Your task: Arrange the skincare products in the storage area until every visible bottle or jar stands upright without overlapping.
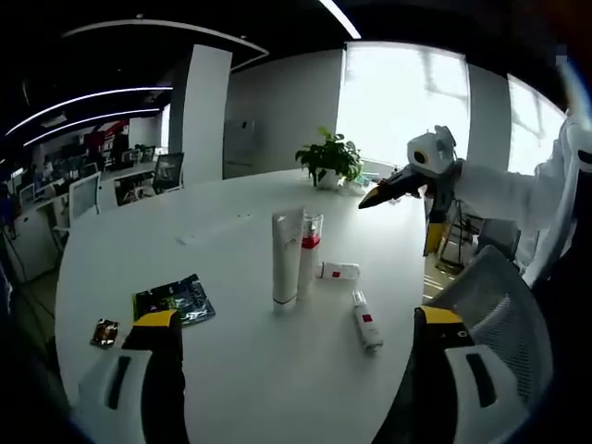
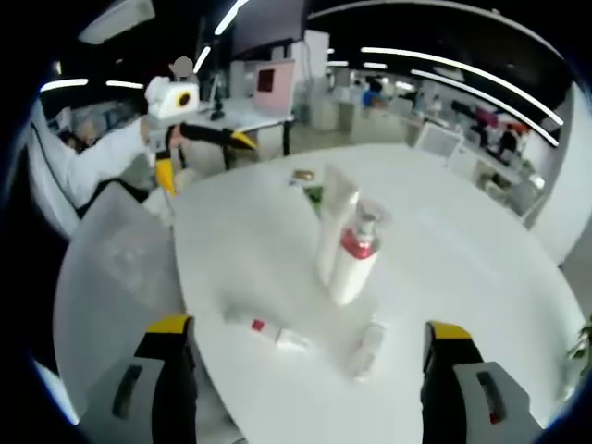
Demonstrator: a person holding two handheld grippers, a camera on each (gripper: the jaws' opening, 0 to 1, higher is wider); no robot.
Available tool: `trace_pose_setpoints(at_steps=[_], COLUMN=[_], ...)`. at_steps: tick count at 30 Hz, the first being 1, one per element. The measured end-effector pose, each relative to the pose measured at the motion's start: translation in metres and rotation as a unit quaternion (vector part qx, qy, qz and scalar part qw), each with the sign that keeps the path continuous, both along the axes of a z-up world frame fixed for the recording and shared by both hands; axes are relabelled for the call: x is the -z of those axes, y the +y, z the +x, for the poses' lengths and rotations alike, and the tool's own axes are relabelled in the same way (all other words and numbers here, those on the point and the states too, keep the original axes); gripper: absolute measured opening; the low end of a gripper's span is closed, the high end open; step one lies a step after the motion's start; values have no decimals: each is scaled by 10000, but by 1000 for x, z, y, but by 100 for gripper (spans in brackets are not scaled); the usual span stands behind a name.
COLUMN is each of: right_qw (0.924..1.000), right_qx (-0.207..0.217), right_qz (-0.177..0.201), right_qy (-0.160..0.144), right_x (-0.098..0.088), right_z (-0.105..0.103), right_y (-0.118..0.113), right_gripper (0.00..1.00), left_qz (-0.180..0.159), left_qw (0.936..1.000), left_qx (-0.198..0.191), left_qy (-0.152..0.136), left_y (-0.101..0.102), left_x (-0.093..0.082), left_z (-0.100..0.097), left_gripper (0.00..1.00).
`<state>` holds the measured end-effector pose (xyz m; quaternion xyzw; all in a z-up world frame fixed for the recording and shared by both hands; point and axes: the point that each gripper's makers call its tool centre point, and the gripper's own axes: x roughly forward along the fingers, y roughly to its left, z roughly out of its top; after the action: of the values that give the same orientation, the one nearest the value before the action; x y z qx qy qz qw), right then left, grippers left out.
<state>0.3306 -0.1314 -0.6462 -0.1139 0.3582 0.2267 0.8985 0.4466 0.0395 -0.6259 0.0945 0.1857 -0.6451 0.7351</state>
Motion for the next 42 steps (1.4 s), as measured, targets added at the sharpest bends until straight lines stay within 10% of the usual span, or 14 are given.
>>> trace_pose_setpoints(at_steps=[18, 26, 32, 42], right_qw=[9988, 9993, 9996, 9991], right_qx=[-420, -266, -188, -46], right_qz=[248, 265, 220, 410], right_qy=[-18, 72, 6, -4], right_x=[17, 32, 35, 44], right_z=[2, 4, 2, -11], right_y=[2, 3, 3, 9], right_gripper=[100, 100, 100, 100], left_qz=[172, 541, 612, 840], left_qw=[9998, 9979, 9928, 9899], left_qx=[-121, 299, 984, 1104], left_qy=[27, -172, 294, 286], left_y=[-23, -50, -79, -114], left_x=[16, 38, 53, 80], left_z=[-31, -59, -98, -120], left_gripper=[99, 100, 100, 99])
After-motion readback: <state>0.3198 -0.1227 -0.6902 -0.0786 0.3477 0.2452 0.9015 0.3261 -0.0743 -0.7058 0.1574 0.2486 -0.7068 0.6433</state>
